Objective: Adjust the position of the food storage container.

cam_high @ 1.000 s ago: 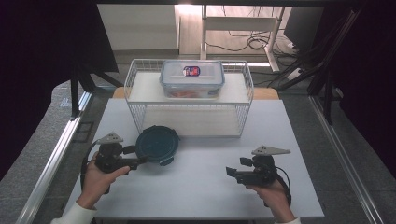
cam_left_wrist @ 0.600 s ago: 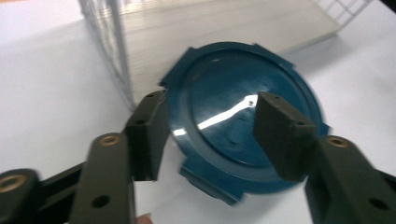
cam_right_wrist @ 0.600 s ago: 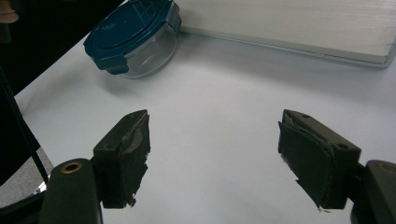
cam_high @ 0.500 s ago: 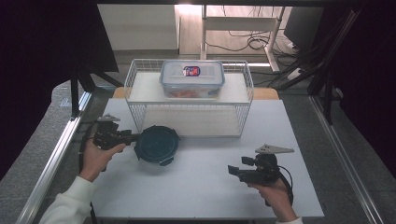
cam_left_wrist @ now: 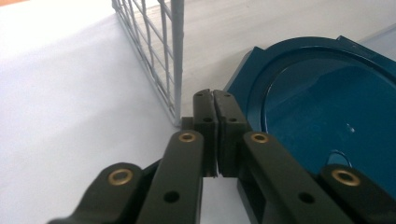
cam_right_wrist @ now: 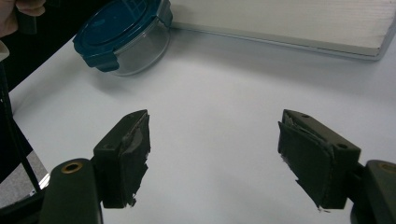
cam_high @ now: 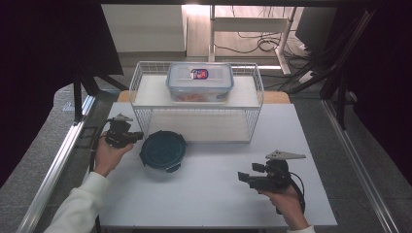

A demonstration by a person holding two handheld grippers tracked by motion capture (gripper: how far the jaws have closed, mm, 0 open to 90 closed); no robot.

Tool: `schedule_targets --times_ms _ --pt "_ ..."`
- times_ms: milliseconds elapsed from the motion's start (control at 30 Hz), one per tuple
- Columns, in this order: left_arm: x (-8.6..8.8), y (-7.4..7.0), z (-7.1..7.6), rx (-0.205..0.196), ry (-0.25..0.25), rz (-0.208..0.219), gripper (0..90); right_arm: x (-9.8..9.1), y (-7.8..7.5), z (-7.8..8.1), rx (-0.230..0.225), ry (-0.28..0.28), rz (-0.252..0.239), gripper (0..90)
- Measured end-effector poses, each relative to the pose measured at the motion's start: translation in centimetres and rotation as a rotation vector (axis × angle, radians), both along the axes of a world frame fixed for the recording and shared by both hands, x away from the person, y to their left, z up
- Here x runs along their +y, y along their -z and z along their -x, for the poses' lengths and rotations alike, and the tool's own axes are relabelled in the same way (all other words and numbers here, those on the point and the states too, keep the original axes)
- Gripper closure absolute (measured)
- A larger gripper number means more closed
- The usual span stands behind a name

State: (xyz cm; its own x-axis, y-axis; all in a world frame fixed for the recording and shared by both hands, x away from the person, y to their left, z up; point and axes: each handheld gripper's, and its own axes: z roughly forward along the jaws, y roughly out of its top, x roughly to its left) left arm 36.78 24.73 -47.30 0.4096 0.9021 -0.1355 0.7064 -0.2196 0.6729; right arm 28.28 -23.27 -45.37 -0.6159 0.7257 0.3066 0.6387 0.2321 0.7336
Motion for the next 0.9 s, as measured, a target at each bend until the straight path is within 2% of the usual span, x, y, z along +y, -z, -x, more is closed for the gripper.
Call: schedule_targets --times_ms 133,267,433,667,900 --pt "-0.5 0.6 -0.3 0.007 0.024 -0.049 89.7 -0.3 0.1 -0.1 0.013 -0.002 -0.030 24.9" --pt "-0.7 0.8 -0.6 0.010 0.025 -0.047 89.8 -0.5 0.3 -0.2 0.017 0.002 -0.031 25.0" --pt "-0.9 1.3 -1.1 0.033 0.035 -0.069 89.8 -0.5 0.4 -0.3 0.016 0.003 -0.025 25.0" --pt "-0.7 1.4 -1.2 0.048 0.035 -0.039 89.9 -0.5 0.4 -0.4 0.021 0.004 -0.028 25.0" --pt "-1.2 1.4 -1.2 0.047 0.056 -0.043 90.0 -0.2 0.4 -0.4 0.022 -0.005 -0.029 25.0"
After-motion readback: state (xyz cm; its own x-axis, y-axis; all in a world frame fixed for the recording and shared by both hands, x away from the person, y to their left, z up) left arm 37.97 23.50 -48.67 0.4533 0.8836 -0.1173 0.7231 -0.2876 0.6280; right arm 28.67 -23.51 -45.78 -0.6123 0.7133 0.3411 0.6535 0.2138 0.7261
